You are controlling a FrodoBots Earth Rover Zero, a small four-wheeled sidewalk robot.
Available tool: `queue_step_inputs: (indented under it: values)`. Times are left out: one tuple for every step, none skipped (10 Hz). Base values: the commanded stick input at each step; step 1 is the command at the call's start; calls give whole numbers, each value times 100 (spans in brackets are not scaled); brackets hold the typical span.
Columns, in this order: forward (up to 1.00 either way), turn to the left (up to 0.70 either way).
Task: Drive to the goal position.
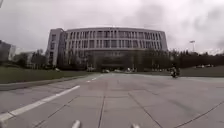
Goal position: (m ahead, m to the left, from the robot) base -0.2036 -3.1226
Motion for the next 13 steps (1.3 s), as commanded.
queue_step_inputs:
  values:
    - [70, 0]
    - [70, 0]
    - [70, 0]
    - [70, 0]
    - [70, 0]
    - [70, 0]
    - [70, 0]
    - [70, 0]
    - [70, 0]
    - [70, 0]
    - [70, 0]
    - [70, 0]
    - [70, 0]
